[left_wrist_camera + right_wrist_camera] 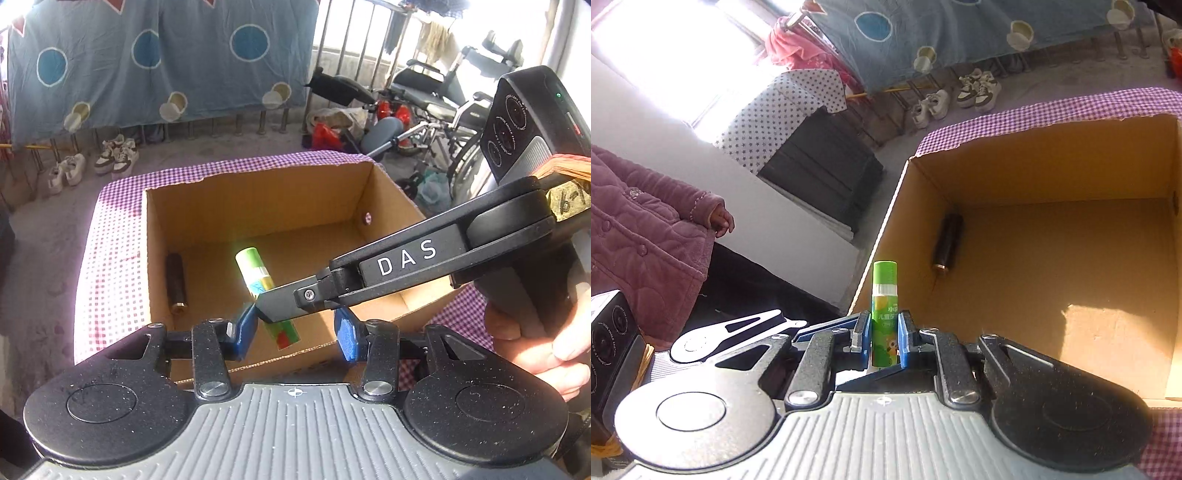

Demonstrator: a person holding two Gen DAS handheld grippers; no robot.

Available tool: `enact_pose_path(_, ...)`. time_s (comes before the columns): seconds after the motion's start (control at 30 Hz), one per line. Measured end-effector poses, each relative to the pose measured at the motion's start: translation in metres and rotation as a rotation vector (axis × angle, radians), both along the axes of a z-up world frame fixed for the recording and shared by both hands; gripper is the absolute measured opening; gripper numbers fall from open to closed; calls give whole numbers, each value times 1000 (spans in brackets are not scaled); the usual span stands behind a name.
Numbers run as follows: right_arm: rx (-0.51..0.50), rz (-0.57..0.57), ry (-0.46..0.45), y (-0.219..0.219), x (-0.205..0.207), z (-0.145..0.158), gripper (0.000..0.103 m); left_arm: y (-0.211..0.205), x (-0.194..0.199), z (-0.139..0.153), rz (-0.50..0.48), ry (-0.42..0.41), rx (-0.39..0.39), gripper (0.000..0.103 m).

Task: Organize rigid objects
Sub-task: 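Carry the green glue stick into the box and open the right gripper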

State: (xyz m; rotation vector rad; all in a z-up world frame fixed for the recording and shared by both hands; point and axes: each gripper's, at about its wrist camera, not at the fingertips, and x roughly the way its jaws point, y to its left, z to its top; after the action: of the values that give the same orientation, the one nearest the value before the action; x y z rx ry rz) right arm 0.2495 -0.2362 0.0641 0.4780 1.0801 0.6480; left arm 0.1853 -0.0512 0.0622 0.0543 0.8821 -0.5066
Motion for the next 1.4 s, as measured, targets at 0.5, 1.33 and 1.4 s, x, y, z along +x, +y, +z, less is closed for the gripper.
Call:
enact_pose_path(0.5,9,-40,291,15,93,-88,17,12,65,-49,69,235,83,46)
enact_pose_path(1.33,5,-103,124,-37,24,-9,19,33,-7,33,38,-47,-59,58)
enact_pose_path(1.4,-18,-97,128,-37,19,1,26,39,-15,37,40,-79,-71,62)
